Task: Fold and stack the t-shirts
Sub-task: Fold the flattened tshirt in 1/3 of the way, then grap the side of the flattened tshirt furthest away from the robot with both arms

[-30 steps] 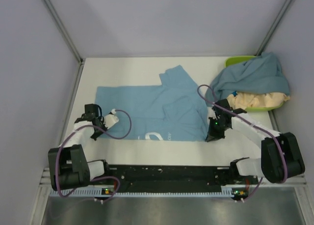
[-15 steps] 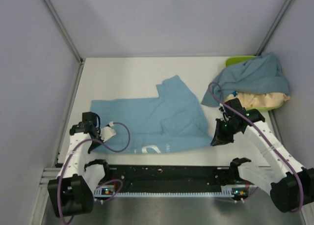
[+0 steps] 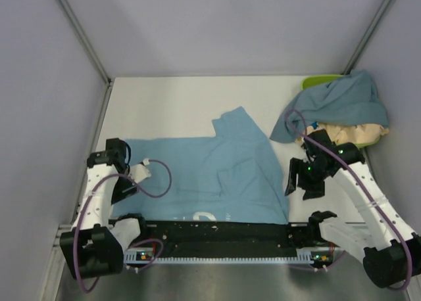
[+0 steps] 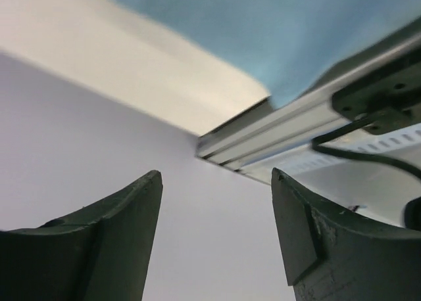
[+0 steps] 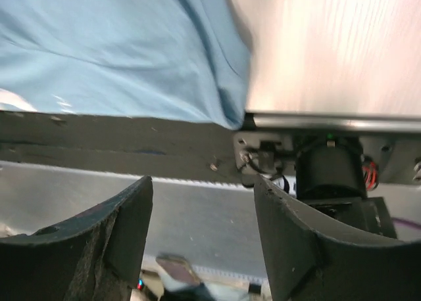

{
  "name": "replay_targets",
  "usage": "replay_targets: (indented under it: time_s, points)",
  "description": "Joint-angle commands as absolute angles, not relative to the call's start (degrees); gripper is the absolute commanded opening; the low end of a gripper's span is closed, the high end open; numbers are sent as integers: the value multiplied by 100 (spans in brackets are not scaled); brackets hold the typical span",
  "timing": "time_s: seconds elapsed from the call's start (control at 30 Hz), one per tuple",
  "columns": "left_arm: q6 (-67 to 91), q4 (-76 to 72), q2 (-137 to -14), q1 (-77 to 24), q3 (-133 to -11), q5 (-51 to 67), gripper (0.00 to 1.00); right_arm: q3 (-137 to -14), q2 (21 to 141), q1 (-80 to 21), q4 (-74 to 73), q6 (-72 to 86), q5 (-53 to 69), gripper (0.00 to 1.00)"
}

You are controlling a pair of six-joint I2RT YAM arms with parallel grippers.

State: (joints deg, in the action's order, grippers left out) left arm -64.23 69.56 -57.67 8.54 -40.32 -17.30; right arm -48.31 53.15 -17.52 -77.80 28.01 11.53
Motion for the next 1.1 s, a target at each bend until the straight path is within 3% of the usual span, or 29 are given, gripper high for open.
replay_targets:
  time_s: [0.0,0.23,0.43,0.57,0.73,0.83,0.93,1.07]
  points:
    - [-6365,6841,-6159,923,-5796,-1443,73,-6895,5895,-1802,-6720,2541,659,63]
    - [-3888,5925,-8162,1423,-8435,815,74,-9110,8678,-1811,-4686,1390,941,63]
    - [-2550,4598,-9385,2003,-8622,1282,73,-11378,11386,-1872,-4289,774,941,61]
    - [-2285,4526,-10141,2320,-8912,1599,75,-12855,13013,-1898,-4272,677,975,61]
    - [-2425,4597,-10660,2408,-8974,1608,76,-13850,14447,-2065,-4289,590,950,59]
    - [-2496,4579,-10784,2443,-8886,1635,76,-13825,14817,-2267,-4350,265,460,59]
    - [-2619,4597,-10837,2461,-8824,1626,76,-13755,14976,-2364,-4587,158,27,54]
    - [-2864,4737,-10881,2461,-8850,1836,76,-13685,15099,-2373,-4869,184,44,31]
